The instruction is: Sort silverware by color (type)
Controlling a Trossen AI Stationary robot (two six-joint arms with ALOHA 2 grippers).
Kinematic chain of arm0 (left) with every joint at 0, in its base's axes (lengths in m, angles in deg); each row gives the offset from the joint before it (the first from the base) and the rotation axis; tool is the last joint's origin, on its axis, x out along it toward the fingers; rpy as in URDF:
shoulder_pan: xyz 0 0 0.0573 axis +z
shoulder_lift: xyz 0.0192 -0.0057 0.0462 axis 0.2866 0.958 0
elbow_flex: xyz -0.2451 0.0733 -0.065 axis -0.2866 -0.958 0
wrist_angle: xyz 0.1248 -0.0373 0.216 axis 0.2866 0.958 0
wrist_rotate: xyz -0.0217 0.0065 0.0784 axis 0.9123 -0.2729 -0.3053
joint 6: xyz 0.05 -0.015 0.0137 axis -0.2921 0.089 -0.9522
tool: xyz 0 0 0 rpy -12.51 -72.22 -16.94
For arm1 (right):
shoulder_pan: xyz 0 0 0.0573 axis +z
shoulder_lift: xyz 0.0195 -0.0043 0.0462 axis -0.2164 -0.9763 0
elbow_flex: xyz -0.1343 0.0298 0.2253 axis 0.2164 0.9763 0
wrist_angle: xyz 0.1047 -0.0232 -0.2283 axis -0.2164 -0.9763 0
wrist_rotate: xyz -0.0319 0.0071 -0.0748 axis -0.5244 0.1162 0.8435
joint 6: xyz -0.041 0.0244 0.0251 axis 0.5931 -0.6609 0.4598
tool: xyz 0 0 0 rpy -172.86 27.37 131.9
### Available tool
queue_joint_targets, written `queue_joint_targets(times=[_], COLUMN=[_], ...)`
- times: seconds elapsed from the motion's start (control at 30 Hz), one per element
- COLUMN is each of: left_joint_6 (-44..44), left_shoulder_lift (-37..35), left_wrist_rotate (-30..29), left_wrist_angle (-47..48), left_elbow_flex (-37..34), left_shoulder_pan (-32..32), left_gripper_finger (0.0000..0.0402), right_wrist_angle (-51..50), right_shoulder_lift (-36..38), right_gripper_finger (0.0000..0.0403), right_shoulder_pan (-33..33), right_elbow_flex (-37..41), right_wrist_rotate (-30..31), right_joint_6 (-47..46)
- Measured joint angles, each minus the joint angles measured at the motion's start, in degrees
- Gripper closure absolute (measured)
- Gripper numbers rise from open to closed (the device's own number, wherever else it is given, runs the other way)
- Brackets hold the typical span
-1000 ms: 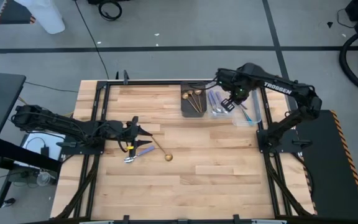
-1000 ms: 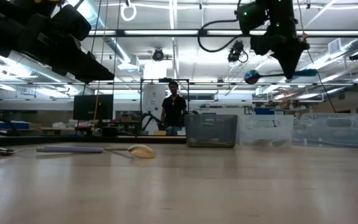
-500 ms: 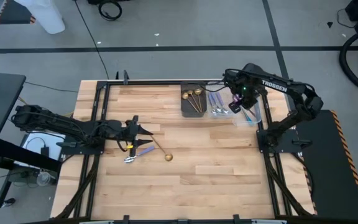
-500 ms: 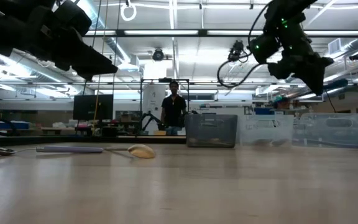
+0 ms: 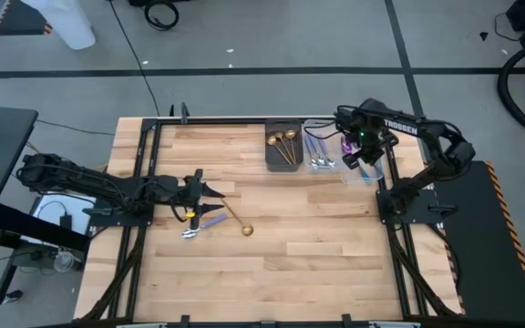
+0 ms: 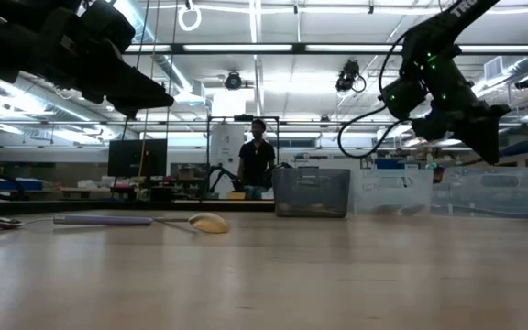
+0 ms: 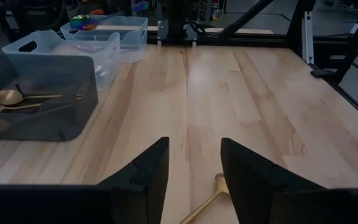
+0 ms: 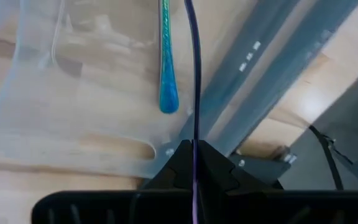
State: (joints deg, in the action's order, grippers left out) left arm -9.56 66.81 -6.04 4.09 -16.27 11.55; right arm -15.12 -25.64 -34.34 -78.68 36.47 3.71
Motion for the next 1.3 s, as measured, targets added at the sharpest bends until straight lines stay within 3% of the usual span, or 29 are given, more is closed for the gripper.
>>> queue_joint_targets(times=[0.23, 0.5, 0.97, 1.3], left_joint_6=[0.01, -1.10, -0.90, -0.90], left_shoulder_lift=[0.00, 0.00, 0.00, 0.00], left_wrist_rotate=[0.00, 0.00, 0.00, 0.02], left_wrist_angle=[-2.16, -2.92, -2.90, -2.88], left_elbow_flex=[0.00, 0.00, 0.00, 0.00], left_shoulder_pan=[0.00, 0.00, 0.00, 0.00], left_gripper_finger=[0.0248, 0.0248, 0.0248, 0.0248], right_wrist_angle=[3.12, 9.44, 11.50, 11.88], right_shoulder_lift=[0.00, 0.00, -0.02, -0.02], right_gripper_finger=[0.0391, 0.0391, 0.0391, 0.0331], right_shoulder_pan=[-1.22, -1.36, -2.80, -2.82], right_elbow_flex=[2.34, 3.32, 3.34, 3.34], right_wrist_rotate=[3.61, 3.61, 3.82, 3.67], right_joint_6=[2.44, 4.96, 5.80, 5.78])
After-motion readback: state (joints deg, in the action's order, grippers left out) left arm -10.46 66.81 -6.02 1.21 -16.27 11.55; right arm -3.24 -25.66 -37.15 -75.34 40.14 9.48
